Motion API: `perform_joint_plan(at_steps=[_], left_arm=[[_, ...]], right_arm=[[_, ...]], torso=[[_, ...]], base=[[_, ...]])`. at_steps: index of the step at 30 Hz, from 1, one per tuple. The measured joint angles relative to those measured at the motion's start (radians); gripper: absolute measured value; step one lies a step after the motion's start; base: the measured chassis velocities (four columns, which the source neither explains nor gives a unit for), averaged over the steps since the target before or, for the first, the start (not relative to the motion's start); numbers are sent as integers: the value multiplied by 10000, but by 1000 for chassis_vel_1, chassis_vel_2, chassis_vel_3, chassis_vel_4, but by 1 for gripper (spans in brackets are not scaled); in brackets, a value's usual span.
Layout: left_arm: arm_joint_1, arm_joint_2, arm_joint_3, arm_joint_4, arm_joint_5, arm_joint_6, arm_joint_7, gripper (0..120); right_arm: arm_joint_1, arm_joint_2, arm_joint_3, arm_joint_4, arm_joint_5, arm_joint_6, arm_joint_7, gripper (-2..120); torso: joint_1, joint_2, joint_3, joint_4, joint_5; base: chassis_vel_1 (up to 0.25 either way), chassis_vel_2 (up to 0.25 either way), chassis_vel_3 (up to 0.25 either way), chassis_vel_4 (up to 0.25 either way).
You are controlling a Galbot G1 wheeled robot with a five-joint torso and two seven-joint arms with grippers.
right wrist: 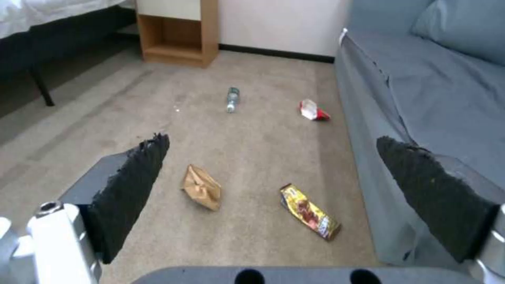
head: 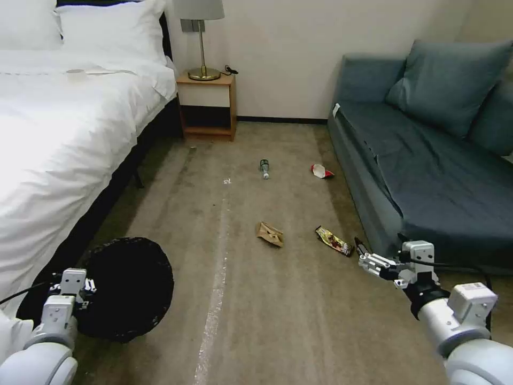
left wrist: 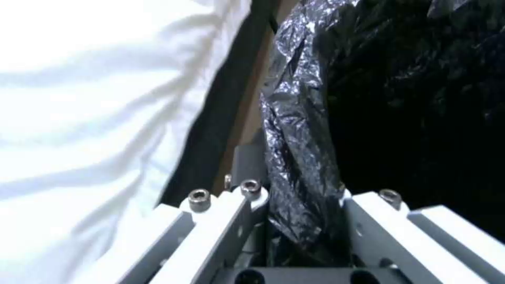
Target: Pick up the trash bin, then pick up the garbage on the floor and place it into the trash bin.
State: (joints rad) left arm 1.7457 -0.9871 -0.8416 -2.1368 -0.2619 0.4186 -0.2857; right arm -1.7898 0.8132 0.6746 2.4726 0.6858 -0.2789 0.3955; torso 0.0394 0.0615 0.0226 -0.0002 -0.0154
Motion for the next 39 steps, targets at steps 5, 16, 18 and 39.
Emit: perform_joint_plan(at_steps=[5,16,18,39], left_arm=[[333,29,-319,-652,62,-24,29,4],[-161,207,-1018,-1524,-808,447,-72,4],[-222,203,-995,-1556,-809,484,-80,4],[-204,451,-959,-1952,-872,464,144,4]], right_arm=[[-148,60,20,46,-190,179,-118,100],[-394,96,-121,-505,-488,439,-407,100],[-368,107,-170,-674,-496,483,-457,100],[279,17,-288,-1689,-295,719,-650,100]], torso=[[0,0,0,1,0],[0,0,0,-1,2],[0,0,0,-1,1],[0,0,0,-1,1]], base=[[0,0,0,0],[0,0,0,0],[0,0,0,0],[0,0,0,0]])
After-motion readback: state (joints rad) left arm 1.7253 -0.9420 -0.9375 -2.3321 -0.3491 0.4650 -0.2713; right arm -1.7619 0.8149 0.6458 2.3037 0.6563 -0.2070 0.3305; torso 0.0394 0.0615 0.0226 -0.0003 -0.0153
